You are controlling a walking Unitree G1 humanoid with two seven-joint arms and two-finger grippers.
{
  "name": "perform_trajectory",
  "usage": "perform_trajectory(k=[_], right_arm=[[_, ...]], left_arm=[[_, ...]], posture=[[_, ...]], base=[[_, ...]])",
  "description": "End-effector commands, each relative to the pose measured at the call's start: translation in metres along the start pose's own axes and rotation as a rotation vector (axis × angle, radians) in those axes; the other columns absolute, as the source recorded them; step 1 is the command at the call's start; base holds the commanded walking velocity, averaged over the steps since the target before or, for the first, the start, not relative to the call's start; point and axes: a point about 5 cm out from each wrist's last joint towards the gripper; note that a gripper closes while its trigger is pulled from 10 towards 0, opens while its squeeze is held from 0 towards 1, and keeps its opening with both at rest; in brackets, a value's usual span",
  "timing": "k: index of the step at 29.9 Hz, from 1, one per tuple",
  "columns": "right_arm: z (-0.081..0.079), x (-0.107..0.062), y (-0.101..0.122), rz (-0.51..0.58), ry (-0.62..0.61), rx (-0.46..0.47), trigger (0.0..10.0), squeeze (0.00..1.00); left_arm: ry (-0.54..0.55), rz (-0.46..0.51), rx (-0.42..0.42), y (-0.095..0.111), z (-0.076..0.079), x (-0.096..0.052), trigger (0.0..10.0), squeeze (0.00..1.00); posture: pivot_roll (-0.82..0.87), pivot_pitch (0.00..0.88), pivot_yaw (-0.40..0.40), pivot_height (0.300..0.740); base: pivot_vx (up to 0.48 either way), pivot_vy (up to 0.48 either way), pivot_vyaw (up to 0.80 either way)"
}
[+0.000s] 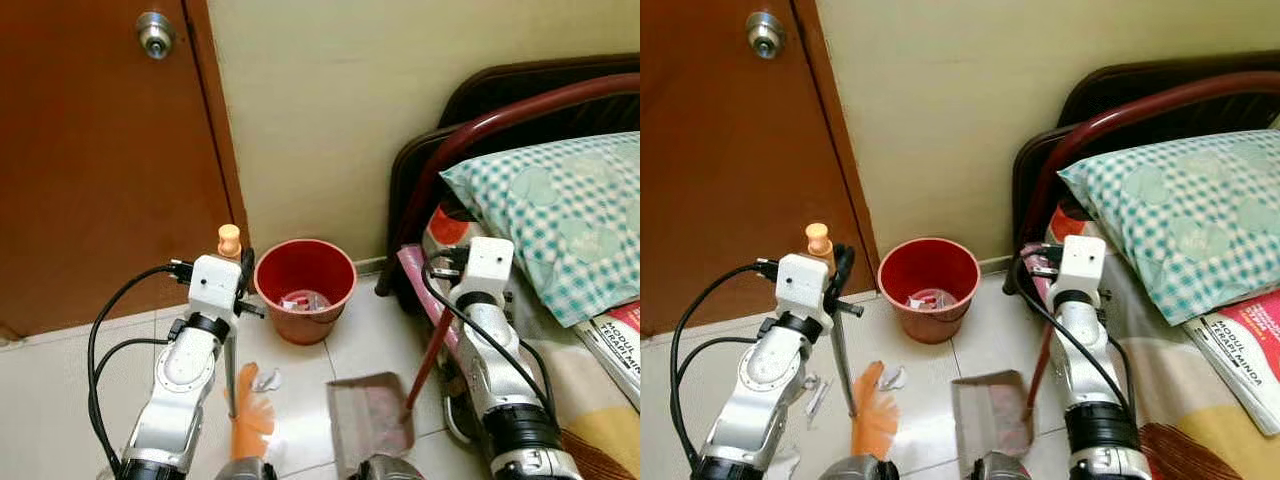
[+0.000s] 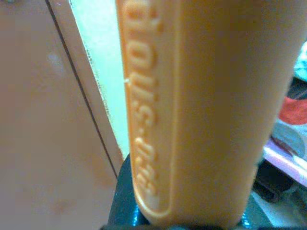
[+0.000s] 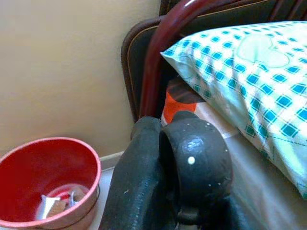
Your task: Sweep floor
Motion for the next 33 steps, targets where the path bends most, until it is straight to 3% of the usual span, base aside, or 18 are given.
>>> perform_trajectory(k=[1, 10, 14, 25, 28, 33], right_arm=[[-0.001, 0.006, 0.011, 0.051, -0.010, 0.009, 10.0, 0.00], [-0.004, 0.026, 0.028, 0.104, -0.043, 0.056, 10.0, 0.00], [-0.013, 0.031, 0.033, 0.111, -0.042, 0.080, 10.0, 0.00], [-0.032, 0.031, 0.027, 0.099, -0.048, 0.064, 10.0, 0.00], [-0.034, 0.031, 0.027, 0.104, -0.054, 0.065, 10.0, 0.00], [-0.037, 0.031, 0.028, 0.115, -0.068, 0.050, 10.0, 0.00]], left_arm=[[-0.026, 0.065, 0.067, 0.019, 0.000, 0.006, 10.0, 0.00], [-0.133, 0.075, 0.062, 0.017, 0.012, 0.016, 10.0, 0.00], [-0.170, 0.069, 0.055, 0.015, 0.016, 0.023, 10.0, 0.00], [-0.421, 0.082, 0.026, 0.021, 0.056, 0.030, 10.0, 0.00], [-0.463, 0.086, 0.002, 0.024, 0.066, 0.029, 10.0, 0.00], [-0.496, 0.098, -0.124, 0.038, 0.079, 0.029, 10.0, 0.00]], posture=[[0.01, 0.147, 0.002, 0.740], [0.04, 0.177, 0.003, 0.740], [0.05, 0.189, 0.008, 0.740], [0.08, 0.216, 0.018, 0.740], [0.08, 0.216, 0.021, 0.740], [0.08, 0.206, 0.018, 0.740]], base=[[0.000, 0.000, 0.00], [0.000, 0.000, 0.00], [0.000, 0.000, 0.00], [0.000, 0.000, 0.00], [0.000, 0.000, 0.00], [0.000, 0.000, 0.00]])
Point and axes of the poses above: a point about 5 cm out from each wrist's last joint towards the gripper, its own x axis pointing out of the wrist towards the gripper, its own y axis along the axis of the wrist's last joint, z = x × y, and after that the axes turned 3 degrees about -x, right-handed
